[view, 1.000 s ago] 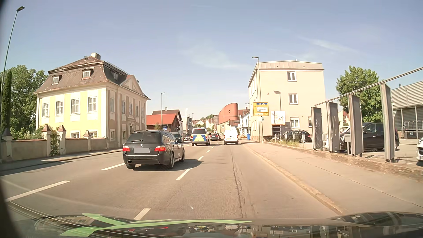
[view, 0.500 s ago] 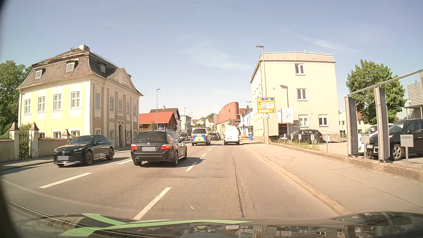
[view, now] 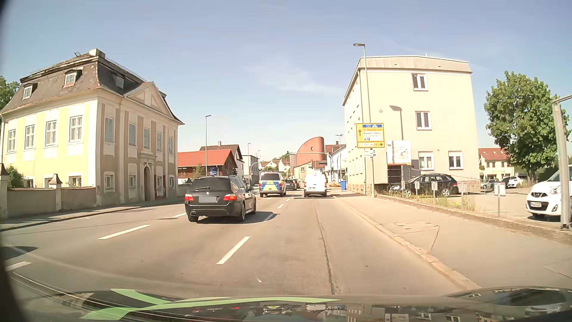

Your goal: Follow the waypoints while adhering to traffic rules and regulations

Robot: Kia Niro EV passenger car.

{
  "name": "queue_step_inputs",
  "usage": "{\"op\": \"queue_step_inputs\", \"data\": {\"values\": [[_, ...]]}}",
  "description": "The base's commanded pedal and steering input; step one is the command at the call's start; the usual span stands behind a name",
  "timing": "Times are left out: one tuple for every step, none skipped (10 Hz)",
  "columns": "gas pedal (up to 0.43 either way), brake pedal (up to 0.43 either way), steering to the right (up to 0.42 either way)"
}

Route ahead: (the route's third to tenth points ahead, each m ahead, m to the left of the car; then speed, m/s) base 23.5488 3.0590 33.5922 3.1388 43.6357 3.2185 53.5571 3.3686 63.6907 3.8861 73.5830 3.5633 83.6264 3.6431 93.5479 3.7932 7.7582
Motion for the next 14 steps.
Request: {"op": "queue_step_inputs", "data": {"values": [[0.0,0.055,-0.007],[0.0,0.055,-0.006],[0.0,0.061,-0.004],[0.0,0.061,-0.004],[0.0,0.067,-0.003],[0.0,0.067,-0.003],[0.0,0.067,-0.003],[0.0,0.079,-0.003],[0.0,0.091,-0.003],[0.0,0.122,-0.003],[0.0,0.134,-0.003],[0.0,0.152,-0.003],[0.0,0.165,-0.003],[0.0,0.177,-0.003]]}}
